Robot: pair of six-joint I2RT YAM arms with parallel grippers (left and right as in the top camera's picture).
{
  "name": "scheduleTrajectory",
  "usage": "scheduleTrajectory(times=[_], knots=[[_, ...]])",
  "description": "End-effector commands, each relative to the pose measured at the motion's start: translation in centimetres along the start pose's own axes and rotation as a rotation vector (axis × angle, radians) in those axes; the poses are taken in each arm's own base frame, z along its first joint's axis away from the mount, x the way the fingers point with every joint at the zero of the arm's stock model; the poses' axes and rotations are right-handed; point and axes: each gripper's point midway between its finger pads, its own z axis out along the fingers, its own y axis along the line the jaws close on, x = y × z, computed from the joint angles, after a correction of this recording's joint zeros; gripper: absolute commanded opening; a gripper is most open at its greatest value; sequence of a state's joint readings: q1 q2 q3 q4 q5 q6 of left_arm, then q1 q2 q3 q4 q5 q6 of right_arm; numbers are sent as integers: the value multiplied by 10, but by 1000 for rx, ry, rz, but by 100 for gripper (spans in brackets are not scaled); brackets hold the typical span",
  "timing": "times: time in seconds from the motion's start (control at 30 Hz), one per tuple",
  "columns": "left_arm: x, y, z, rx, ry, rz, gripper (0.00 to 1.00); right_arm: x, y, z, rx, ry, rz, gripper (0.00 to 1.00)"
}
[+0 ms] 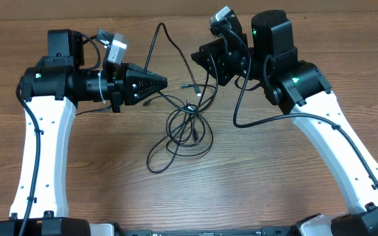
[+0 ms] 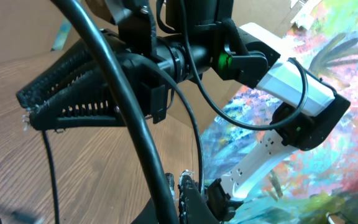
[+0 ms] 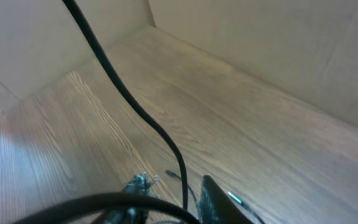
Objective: Untangle cables
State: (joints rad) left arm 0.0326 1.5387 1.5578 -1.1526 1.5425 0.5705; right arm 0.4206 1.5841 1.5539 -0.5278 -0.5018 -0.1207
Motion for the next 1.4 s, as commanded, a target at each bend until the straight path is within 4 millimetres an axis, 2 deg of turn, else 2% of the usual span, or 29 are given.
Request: scheduleTrajectory(times=[0.0,0.2,0.37,0.43,0.5,0.57,0.6,0.63,0.67,0.7,0.93,1.07,1.13,1.17,1.2,1.23,1.27,1.3,1.37], knots=[[-8,-20,4,47,-12,10,4,-11,14,6,-36,-30,-44,40],[-2,-30,20,97,20,8,4,-9,18,28,-62,-38,-67,52],[2,-37,31,132,43,-8,4,-24,19,35,-54,-101,-109,59],[3,-38,33,138,48,-20,4,-28,12,37,-18,-119,-117,57],[3,-38,33,138,48,-27,4,-27,8,39,-2,-119,-116,44],[3,-38,33,138,48,-26,4,-24,7,41,-3,-110,-104,45],[3,-38,33,138,48,-28,4,-22,6,43,-4,-103,-100,58],[3,-38,33,138,48,-34,4,-22,6,43,-3,-102,-99,76],[3,-38,33,138,49,-39,4,-20,5,45,-3,-97,-97,88],[3,-38,33,138,49,-44,4,-20,4,46,-4,-98,-98,92],[3,-39,33,138,51,-56,4,-15,0,56,-8,-93,-95,91],[2,-38,33,137,50,-46,4,-12,22,55,-137,-89,-98,91],[2,-38,33,138,49,-31,4,-12,26,55,-161,-88,-99,91],[1,-37,33,138,49,-24,4,-13,24,55,-151,-92,-101,85],[1,-37,33,138,49,-23,4,-14,18,56,-116,-97,-103,63],[1,-37,33,138,49,-24,4,-15,13,57,-87,-99,-102,36],[1,-37,33,138,49,-26,4,-15,8,57,-62,-100,-101,15],[1,-37,33,136,50,-25,4,-15,4,57,-41,-97,-97,4],[5,-30,33,92,72,-23,4,-13,-2,56,-19,-88,-84,4]])
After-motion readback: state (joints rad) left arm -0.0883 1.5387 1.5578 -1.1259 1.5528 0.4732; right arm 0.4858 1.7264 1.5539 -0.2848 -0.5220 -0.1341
